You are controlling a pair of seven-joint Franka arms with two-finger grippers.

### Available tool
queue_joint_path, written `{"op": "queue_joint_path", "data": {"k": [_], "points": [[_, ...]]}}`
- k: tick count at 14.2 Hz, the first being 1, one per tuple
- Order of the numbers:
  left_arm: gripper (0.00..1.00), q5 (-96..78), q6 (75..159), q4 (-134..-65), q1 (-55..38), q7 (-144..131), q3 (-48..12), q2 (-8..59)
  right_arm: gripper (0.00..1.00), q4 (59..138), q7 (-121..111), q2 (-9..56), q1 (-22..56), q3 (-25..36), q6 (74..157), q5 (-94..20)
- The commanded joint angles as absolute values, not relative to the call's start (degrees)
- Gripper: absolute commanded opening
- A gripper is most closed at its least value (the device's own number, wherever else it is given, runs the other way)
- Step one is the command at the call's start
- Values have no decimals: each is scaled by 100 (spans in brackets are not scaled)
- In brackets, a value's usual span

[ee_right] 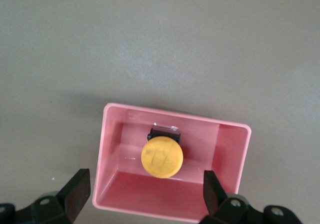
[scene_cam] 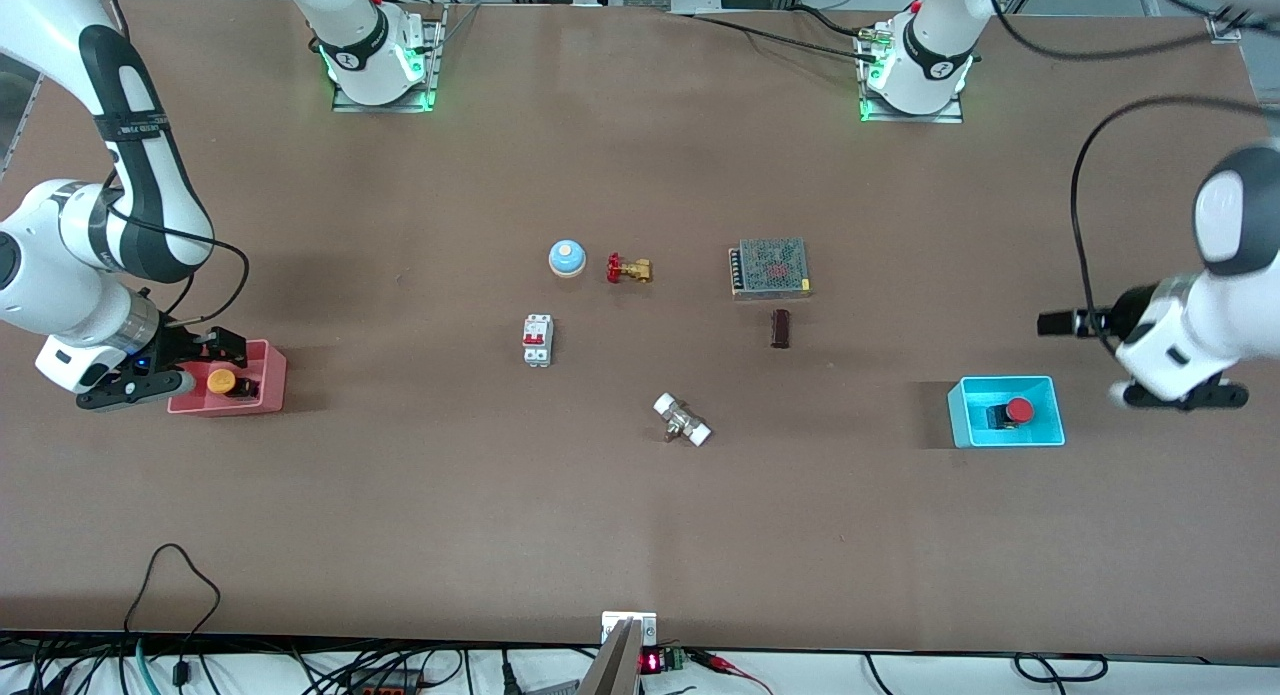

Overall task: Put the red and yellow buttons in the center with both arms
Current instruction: 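Lower the right gripper onto the yellow button while the left gripper reaches the red button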

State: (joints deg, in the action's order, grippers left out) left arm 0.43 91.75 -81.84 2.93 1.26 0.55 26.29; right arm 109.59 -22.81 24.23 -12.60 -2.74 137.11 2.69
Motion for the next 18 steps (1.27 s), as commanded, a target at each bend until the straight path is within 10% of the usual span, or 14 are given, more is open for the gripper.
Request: {"op": "queue_joint_path", "data": {"k": [1,18], "points": [[100,0,9340,-7374,378,220,62,3532,100,10995,-2434,2522,-1327,-325,13922,193],[96,176,13129,-9676,448,808,53,3744,100,10960,-2663,2962,-1485,-325,14458,193]]}}
